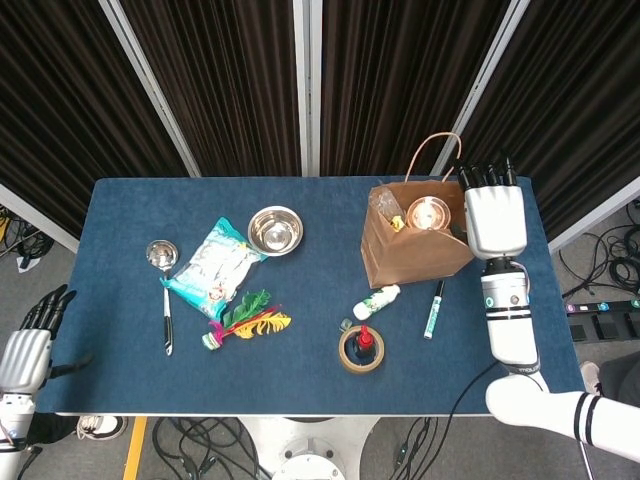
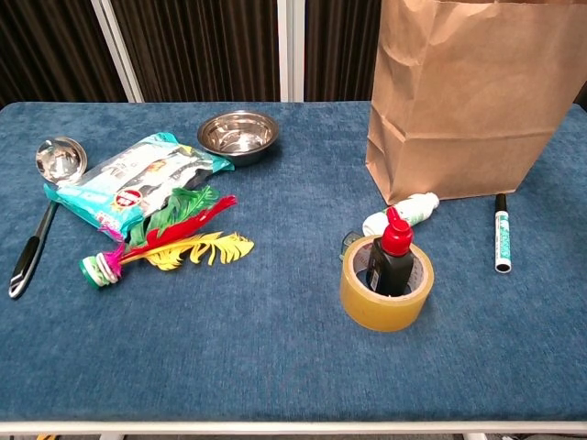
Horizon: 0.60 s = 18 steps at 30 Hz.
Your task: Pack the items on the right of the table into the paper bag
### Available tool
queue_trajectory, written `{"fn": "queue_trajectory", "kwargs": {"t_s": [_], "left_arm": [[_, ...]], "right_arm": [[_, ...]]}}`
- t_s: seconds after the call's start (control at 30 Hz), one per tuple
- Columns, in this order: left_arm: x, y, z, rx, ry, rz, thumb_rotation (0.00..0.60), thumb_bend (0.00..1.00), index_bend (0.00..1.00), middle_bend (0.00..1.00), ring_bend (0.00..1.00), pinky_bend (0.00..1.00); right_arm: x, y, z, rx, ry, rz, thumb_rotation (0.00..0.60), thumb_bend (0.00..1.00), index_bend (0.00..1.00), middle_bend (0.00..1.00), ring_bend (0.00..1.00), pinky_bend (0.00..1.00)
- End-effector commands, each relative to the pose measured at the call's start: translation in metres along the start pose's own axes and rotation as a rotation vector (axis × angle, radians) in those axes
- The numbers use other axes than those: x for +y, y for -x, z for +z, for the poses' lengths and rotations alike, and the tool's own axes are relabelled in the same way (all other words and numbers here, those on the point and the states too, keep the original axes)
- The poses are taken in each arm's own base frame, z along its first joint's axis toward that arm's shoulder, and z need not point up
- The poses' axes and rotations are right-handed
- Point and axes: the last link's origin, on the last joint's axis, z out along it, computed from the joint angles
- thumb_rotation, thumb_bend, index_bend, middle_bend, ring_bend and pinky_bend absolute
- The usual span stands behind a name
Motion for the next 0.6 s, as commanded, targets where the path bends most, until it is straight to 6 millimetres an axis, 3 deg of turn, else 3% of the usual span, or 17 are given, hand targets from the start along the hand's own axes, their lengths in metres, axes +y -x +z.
{"fn": "queue_trajectory", "kwargs": {"t_s": [0.03,0.2,0.37,0.47,0.6], "left_arm": [[0.000,0.000,0.001,0.003,0.000,0.000,0.600,0.17,0.10,0.12,0.02,0.15],[0.000,0.003,0.010,0.000,-0.001,0.000,0.600,0.17,0.10,0.12,0.02,0.15],[0.000,0.006,0.017,0.008,0.000,-0.001,0.600,0.17,0.10,0.12,0.02,0.15],[0.000,0.005,0.014,0.014,0.006,0.000,0.600,0.17,0.10,0.12,0.02,0.15],[0.001,0.002,0.011,0.019,0.010,0.001,0.600,0.17,0.10,0.12,0.02,0.15]], "right_arm": [[-0.003,-0.005,0.001,0.026,-0.009,0.022,0.600,0.00,0.17,0.28,0.18,0.04],[-0.017,-0.029,0.006,0.118,-0.039,0.083,0.600,0.00,0.17,0.28,0.18,0.04],[-0.049,-0.070,0.009,0.263,-0.142,0.218,0.600,0.00,0.16,0.27,0.18,0.04],[-0.071,-0.087,0.002,0.347,-0.243,0.306,0.600,0.00,0.16,0.27,0.18,0.04],[-0.093,-0.089,-0.019,0.353,-0.384,0.395,0.600,0.00,0.16,0.27,0.18,0.04]]}}
